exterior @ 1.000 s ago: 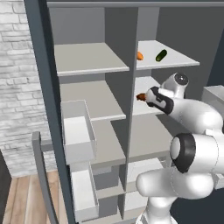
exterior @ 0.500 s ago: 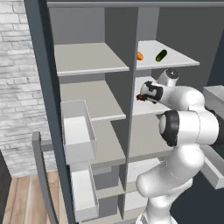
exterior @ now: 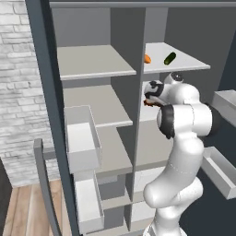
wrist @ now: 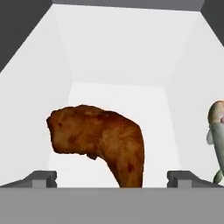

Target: Gather the cucumber and carrot from the fridge and place them on a tray on the dining counter. Then gather the chicken drumstick and fish from the fridge and place them on the other tray.

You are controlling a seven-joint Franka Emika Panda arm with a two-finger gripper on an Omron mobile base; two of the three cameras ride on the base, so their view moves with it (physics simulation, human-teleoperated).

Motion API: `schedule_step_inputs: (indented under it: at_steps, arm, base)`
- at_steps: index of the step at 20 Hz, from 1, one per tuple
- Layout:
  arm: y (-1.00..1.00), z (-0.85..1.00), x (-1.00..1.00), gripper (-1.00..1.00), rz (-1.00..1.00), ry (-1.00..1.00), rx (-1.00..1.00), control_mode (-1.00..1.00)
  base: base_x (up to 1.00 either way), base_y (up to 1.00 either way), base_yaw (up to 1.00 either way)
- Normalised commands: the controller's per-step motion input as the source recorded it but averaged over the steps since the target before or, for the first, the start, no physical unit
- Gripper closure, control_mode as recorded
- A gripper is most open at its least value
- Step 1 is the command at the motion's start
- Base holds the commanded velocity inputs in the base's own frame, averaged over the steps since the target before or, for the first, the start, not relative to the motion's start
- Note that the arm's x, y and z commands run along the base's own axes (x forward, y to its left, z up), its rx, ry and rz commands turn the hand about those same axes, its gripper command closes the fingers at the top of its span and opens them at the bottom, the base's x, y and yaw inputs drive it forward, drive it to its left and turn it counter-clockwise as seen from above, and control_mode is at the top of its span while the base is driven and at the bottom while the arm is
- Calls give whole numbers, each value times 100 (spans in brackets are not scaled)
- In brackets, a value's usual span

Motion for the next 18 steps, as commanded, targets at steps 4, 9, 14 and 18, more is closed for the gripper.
schedule_step_inputs:
  at_steps: [4, 9, 14, 18]
  arm:
    - [-5, -28, 43, -100, 5, 6, 0, -100]
    - [-3, -21, 44, -100, 3, 7, 0, -100]
    - [6, -16, 9, -100, 6, 3, -2, -100]
    - [27, -20, -2, -100, 6, 0, -6, -100]
  base:
    - [0, 0, 0]
    - [0, 0, 0]
    - [0, 0, 0]
    - [0, 0, 0]
